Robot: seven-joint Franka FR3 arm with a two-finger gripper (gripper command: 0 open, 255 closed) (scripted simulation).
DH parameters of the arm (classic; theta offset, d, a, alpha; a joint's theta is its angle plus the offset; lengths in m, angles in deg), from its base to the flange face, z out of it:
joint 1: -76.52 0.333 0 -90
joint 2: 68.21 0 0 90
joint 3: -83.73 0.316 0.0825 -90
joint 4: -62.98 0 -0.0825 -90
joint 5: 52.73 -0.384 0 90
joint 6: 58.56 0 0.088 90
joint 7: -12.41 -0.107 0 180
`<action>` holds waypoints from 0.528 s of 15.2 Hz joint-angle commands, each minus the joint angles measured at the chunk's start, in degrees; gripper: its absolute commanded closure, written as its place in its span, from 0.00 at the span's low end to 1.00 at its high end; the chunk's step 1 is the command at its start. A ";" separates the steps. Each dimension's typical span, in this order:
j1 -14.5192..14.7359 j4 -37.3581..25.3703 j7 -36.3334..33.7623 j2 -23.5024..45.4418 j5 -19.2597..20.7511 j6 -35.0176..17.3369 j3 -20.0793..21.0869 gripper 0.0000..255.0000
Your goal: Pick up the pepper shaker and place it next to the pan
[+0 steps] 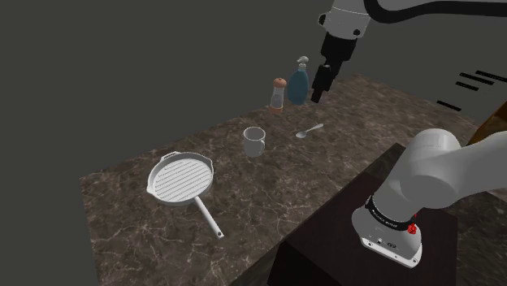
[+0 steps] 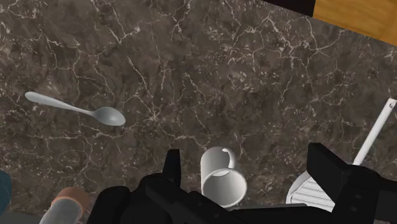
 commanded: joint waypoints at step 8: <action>-2.19 -3.42 5.91 11.78 3.08 -8.65 -5.55 0.00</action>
